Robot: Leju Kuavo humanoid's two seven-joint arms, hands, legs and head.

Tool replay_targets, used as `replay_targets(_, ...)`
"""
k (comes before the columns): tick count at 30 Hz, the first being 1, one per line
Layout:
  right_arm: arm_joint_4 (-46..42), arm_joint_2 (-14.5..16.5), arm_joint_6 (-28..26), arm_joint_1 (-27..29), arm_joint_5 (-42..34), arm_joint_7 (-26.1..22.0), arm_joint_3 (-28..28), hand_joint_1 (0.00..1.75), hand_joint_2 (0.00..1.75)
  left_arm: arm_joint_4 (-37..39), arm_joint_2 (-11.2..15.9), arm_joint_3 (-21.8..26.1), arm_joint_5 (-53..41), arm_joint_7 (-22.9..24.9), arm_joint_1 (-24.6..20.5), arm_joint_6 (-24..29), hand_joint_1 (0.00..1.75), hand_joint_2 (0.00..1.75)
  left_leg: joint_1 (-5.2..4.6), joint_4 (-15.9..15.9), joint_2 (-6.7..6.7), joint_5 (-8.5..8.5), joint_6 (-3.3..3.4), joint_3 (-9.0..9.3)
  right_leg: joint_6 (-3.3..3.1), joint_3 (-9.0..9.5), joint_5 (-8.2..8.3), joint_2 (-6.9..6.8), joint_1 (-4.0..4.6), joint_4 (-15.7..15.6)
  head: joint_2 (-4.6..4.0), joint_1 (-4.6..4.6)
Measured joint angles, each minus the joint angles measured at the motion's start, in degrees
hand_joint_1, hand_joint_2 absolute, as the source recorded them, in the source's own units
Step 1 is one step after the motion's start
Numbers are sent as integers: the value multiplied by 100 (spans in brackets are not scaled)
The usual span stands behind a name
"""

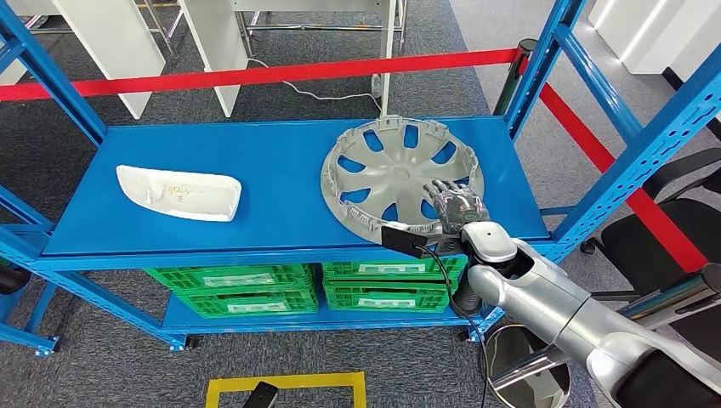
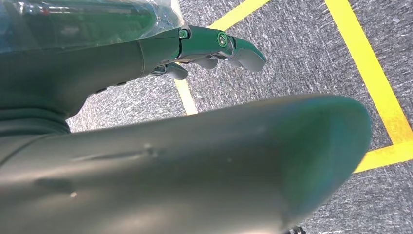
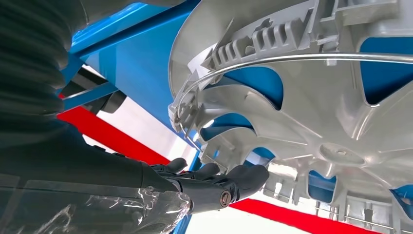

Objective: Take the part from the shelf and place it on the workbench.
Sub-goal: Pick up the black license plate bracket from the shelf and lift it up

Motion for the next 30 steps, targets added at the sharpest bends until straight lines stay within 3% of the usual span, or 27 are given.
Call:
replay_targets(1, 3, 1, -4, 1, -25, -4, -1, 7, 175, 0, 0, 2, -4, 0, 0, 0, 0, 0, 0, 0, 0, 0, 0, 0, 0, 0, 0, 0, 0, 0, 0, -1)
replay_targets(2, 7, 1, -8, 2, -52, -9, -1, 40, 175, 0, 1, 3, -9, 1, 0, 0, 0, 0, 0, 0, 0, 0, 0, 0, 0, 0, 0, 0, 0, 0, 0, -1)
replay_targets(5, 23, 4, -16, 7, -143, -26, -3, 162, 175, 0, 2, 6, -28, 1, 0, 1, 0, 0, 0, 0, 0, 0, 0, 0, 0, 0, 0, 0, 0, 0, 0, 0)
replay_targets(6, 29, 5, -16, 8, -173, -34, -3, 173, 175, 0, 2, 7, -32, 1, 0, 1, 0, 0, 0, 0, 0, 0, 0, 0, 0, 0, 0, 0, 0, 0, 0, -1)
replay_targets(30, 143, 61, -148, 88, -547, -185, -6, 175, 175, -2, 58, 137, 6, -1, 2, 105, 0, 0, 0, 0, -3, 0, 0, 10, 0, 13, 0, -6, 0, 0, 0, 0)
